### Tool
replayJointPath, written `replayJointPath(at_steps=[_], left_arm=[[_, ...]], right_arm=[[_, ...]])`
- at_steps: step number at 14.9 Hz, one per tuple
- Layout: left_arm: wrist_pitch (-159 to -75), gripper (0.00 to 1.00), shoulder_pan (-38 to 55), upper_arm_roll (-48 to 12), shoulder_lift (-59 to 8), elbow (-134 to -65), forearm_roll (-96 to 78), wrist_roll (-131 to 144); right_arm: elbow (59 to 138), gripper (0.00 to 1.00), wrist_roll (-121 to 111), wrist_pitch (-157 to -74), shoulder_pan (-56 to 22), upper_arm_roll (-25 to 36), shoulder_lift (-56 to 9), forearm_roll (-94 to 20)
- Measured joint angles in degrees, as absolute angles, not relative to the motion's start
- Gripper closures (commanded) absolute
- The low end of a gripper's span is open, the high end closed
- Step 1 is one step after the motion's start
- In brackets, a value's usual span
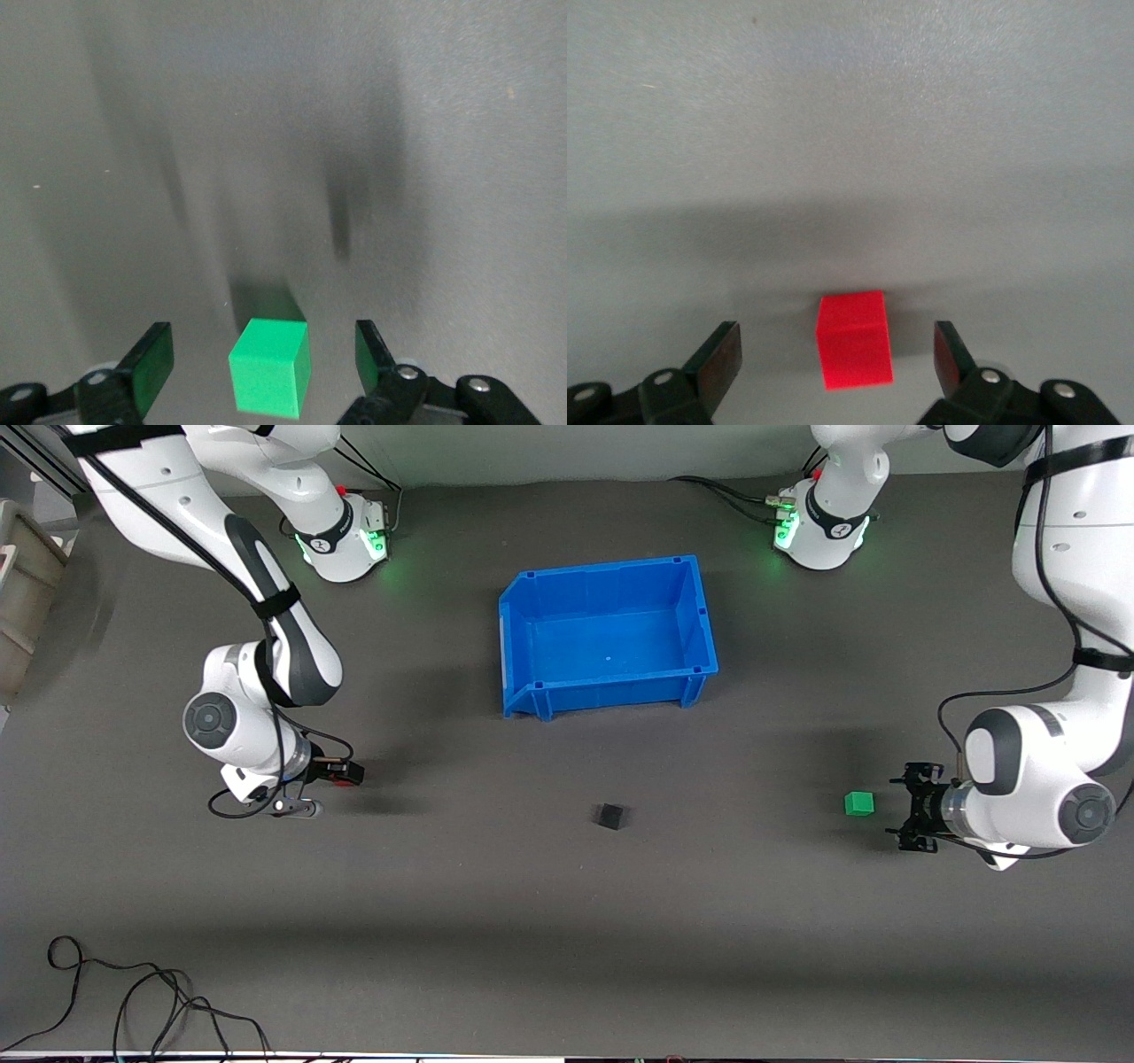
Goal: Attach green and red cubes to black cube
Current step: 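Close the right gripper on the red cube while the left gripper grasps green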
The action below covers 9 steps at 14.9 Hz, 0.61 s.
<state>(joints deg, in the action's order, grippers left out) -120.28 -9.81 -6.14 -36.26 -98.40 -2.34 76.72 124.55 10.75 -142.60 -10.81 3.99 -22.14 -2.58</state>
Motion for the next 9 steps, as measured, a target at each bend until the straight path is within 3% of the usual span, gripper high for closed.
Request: replayJointPath(at_steps=[4,9], left_arm=[[-124.5,0.11,-9.0,-6.3,-36.3,-100.4,-3.5,79.9],[-124.8,0.33,-7.8,-6.3,-36.3,-101.0,-3.6,82.8]], right_arm=[[125.0,0.04,10.8,-145.4,-10.8,4.1,-23.6,-2.6],[125.3,0.09,10.9,-147.0,-10.7,4.1,-25.2,-2.6]])
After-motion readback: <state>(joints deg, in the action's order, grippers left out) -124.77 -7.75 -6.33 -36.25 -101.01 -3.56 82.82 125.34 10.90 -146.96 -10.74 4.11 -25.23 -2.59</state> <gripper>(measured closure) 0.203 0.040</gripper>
